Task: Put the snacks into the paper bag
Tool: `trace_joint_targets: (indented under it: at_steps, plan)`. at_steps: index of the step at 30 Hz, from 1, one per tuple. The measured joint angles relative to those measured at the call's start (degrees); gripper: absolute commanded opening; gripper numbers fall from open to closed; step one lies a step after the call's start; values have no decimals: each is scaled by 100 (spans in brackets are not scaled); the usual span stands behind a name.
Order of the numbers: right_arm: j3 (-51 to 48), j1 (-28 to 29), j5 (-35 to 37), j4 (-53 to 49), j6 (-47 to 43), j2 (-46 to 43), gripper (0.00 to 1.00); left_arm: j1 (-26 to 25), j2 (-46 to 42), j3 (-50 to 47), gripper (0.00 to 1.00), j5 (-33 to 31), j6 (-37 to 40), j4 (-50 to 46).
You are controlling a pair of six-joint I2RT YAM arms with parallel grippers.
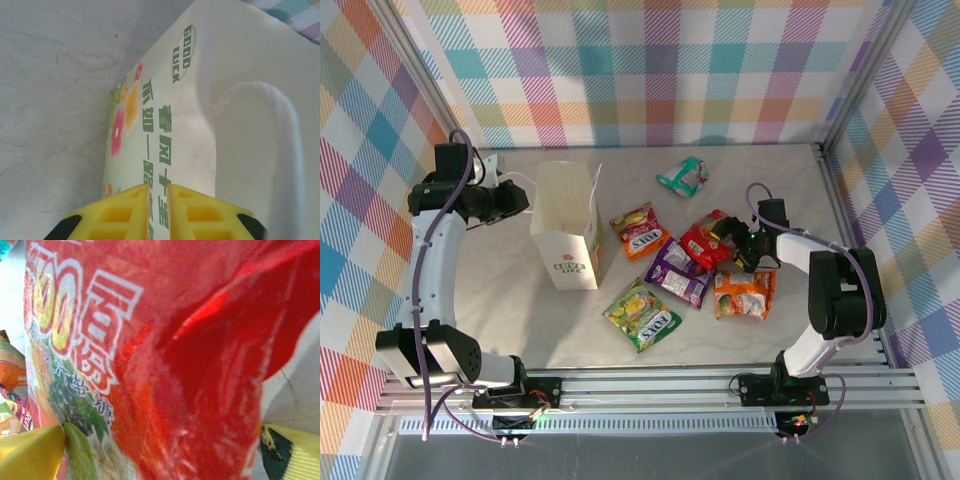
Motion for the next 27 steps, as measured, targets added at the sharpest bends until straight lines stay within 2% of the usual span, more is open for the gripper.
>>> trace_joint_targets:
  at_steps: [27]
  plan:
    - [37, 98, -55, 264, 269, 140, 98, 0, 2, -28, 17, -46, 7, -125]
